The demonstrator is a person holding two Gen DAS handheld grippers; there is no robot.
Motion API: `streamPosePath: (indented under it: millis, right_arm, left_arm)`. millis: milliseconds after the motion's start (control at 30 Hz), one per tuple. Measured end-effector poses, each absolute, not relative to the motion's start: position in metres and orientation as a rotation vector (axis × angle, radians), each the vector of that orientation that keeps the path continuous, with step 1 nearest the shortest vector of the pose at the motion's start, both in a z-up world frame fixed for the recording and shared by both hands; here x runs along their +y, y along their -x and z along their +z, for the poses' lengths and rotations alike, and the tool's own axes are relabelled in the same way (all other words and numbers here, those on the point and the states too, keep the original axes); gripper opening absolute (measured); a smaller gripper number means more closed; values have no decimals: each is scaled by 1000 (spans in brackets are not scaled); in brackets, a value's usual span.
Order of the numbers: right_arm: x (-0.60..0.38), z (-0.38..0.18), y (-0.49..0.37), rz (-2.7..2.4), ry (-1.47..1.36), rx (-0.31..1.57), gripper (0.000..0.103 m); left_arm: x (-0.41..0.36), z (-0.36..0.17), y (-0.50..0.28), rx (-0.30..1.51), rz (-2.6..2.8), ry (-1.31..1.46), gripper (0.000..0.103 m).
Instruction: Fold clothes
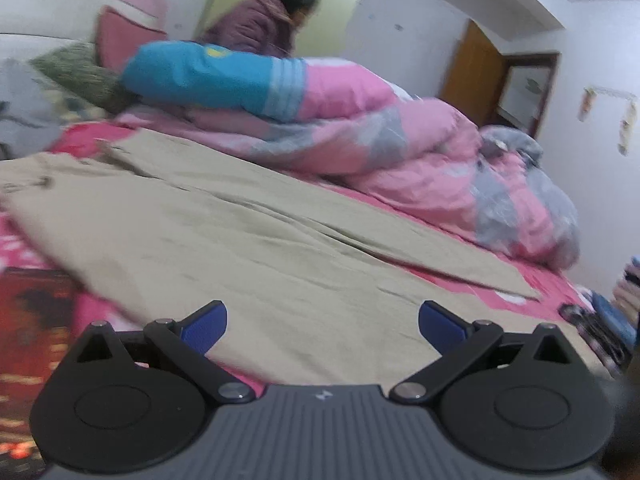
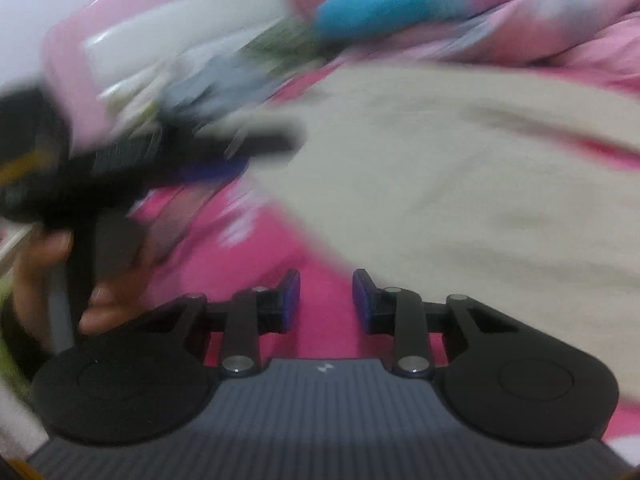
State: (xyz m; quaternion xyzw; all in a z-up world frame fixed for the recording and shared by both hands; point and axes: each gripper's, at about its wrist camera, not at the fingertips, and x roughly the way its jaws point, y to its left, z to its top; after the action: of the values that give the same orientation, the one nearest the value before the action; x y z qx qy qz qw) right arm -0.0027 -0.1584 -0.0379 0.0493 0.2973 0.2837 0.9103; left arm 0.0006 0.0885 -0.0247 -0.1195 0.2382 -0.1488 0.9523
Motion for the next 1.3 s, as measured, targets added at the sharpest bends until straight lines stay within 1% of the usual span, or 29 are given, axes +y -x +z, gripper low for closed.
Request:
streamPosePath:
  millis: [100,200,233,300,367,433,533,567,633,700,800,967,1000,1033,1100,1167,1233,1300]
  right_arm:
    - [-212,-29,-24,346,-177,572,29]
    - [-238,-53,-31,180,-161,660,30]
    - [-239,-61,-22,173,-161,668,30]
    - [-226,-64,17,237,-130,626,31]
    - [-222,-59,46,329,-132,632,32]
    - [-235,-45,55,399,-164,637,33]
    - [-274,-19,41,255,-160,555,33]
    - [-289,-18,29,194,-170,546,33]
    - [-318,-27,7,68,-174,562,33]
    - [-341,-44,3,-30,-160,613,33]
    - [-372,-54,38,-53,-265,588,33]
    - [-390,-41,113,-278,-301,590,33]
    - [-391,-39,121,-328,-308,595,41]
    - [-391,-38,123,-371,-310,599,44]
    - [-382,-33,125,-383,-302,575,45]
    - [-369,-28,118,-315,-284,547,48]
    - [-348,-26,95,-227,-252,537,56]
    - [-327,-27,73,-159,-217,538,60]
  left_arm:
    - [65,-36,-14,528,-353,195,102]
    - [48,-53,-19,583,-349,136,102]
    - [45,-58,-17,584,-344,110,102]
    - [38,-65,-12,582,-338,52,102]
    - [33,-68,-8,573,-336,-3,103]
    - [29,-70,-6,567,-329,-30,103]
    - [26,-71,-5,566,-321,-33,103]
    - [26,-71,-5,565,-321,-30,103]
    - [26,-70,-4,562,-322,-26,103]
    - [26,-70,-5,559,-323,-23,103]
    - [27,-71,-6,554,-327,-18,103]
    - [27,-72,-6,551,-328,-16,103]
    - [28,-72,-6,552,-329,-14,103]
    - [28,-71,-6,553,-328,-13,103]
    - [27,-71,-6,554,-323,-16,103]
    - [24,-70,-6,556,-315,-22,103]
    - [22,-70,-6,558,-307,-25,103]
    - [21,-70,-6,559,-300,-26,103]
